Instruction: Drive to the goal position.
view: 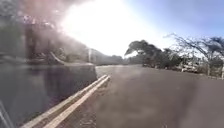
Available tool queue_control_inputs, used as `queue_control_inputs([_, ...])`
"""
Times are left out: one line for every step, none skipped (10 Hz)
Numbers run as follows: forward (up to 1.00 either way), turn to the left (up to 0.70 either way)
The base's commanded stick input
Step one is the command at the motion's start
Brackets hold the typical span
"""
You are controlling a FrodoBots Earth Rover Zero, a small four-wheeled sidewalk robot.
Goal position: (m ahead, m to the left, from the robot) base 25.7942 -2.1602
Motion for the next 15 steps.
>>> queue_control_inputs([1.0,0.0])
queue_control_inputs([1.0,0.0])
queue_control_inputs([1.0,0.0])
queue_control_inputs([1.0,0.0])
queue_control_inputs([1.0,0.0])
queue_control_inputs([1.0,0.0])
queue_control_inputs([1.0,-0.23])
queue_control_inputs([1.0,-0.12])
queue_control_inputs([1.0,-0.01])
queue_control_inputs([1.0,0.0])
queue_control_inputs([1.0,0.0])
queue_control_inputs([1.0,0.0])
queue_control_inputs([1.0,0.0])
queue_control_inputs([1.0,0.0])
queue_control_inputs([1.0,0.0])
